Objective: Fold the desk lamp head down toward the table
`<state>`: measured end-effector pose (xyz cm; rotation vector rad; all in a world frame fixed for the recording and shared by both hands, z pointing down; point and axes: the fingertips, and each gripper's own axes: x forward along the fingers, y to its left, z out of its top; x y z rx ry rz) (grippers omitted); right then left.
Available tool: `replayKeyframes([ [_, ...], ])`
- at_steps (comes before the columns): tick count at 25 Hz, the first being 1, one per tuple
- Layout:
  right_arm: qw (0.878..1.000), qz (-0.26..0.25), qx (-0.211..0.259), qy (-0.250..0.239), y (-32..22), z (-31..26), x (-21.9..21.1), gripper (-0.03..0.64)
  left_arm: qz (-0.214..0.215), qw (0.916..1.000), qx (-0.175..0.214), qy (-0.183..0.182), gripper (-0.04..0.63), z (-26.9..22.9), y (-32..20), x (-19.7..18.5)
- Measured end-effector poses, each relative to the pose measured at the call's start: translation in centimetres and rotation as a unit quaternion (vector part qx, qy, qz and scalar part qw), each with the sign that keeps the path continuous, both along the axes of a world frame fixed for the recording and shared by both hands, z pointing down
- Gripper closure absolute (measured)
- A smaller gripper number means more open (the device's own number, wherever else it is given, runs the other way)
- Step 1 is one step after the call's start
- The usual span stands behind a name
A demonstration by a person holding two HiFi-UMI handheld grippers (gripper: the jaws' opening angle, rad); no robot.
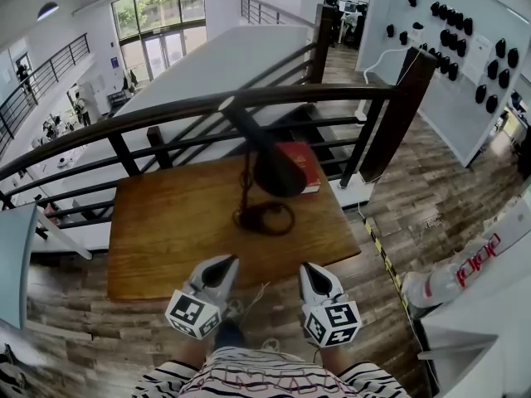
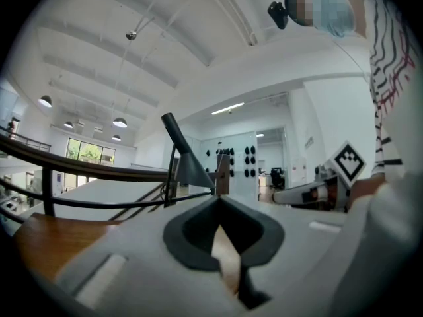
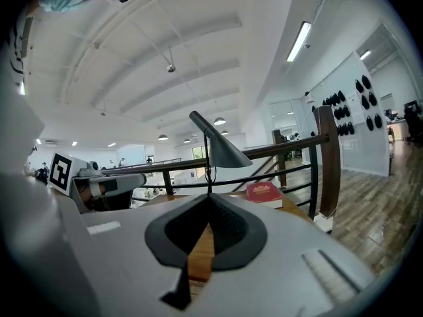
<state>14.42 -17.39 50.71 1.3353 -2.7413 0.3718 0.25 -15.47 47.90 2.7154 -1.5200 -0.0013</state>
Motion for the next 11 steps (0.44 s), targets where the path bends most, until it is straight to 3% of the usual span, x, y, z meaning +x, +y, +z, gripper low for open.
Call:
replayKeyframes([
  [11, 1.000, 0.001, 0.001, 0.002, -0.82, -0.34, 0.83, 0.615, 0.003, 1.0000, -0.002, -0.002, 0.594, -0.24, -0.95, 1.05],
])
